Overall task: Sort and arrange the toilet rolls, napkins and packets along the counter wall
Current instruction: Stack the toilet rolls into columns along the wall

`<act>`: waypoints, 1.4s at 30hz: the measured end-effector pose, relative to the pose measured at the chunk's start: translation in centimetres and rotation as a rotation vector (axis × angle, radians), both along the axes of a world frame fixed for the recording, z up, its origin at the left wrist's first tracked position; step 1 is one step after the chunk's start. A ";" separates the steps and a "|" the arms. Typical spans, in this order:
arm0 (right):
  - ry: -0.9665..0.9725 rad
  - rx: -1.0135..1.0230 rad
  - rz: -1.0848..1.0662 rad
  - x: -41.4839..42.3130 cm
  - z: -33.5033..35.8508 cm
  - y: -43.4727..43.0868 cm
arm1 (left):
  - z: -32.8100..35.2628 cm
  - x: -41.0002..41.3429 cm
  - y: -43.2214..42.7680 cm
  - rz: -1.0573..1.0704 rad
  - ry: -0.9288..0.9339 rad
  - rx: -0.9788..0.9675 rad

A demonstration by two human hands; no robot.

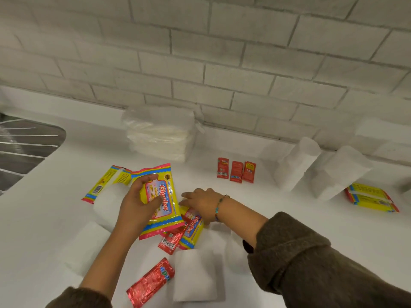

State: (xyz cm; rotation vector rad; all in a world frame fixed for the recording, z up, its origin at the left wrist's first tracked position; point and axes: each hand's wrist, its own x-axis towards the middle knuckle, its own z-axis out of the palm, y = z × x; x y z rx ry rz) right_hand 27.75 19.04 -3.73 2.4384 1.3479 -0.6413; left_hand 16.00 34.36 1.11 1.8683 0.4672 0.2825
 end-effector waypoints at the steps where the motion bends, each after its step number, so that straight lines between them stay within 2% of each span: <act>1: -0.009 -0.078 0.035 -0.2 -0.5 0.6 | 0.0 -0.5 0.2 0.011 0.001 0.002; 3: 0.000 -0.164 0.046 -0.5 -1.4 1.1 | 0.1 -1.3 0.6 0.030 0.003 -0.012; 5: -0.003 -0.142 0.031 -0.6 -1.8 1.2 | 0.1 -2.1 0.9 0.040 0.007 -0.026; 9: -0.168 -0.143 0.110 -0.6 -1.4 1.0 | -0.2 -3.0 1.4 0.039 0.014 -0.043; 15: -0.270 0.055 0.015 -0.1 1.9 -2.0 | 0.3 -1.9 1.0 -0.002 -0.003 -0.038; 19: -0.304 0.219 -0.205 -0.4 5.5 -6.6 | 1.3 -0.1 -1.8 -0.063 -0.039 -0.089; 25: -0.373 0.509 -0.588 -2.5 8.7 -18.0 | 3.9 2.9 -10.5 -0.284 -0.069 -0.128; 32: -0.268 0.662 -0.857 -5.6 6.6 -33.4 | 2.8 4.8 -23.8 -0.532 -0.026 -0.130; 37: -0.231 0.660 -0.932 -5.5 3.7 -45.6 | 0.2 5.4 -35.5 -0.478 0.054 -0.244; 42: -0.181 0.631 -0.925 -3.2 2.1 -55.7 | -1.2 5.5 -44.9 -0.424 0.172 -0.238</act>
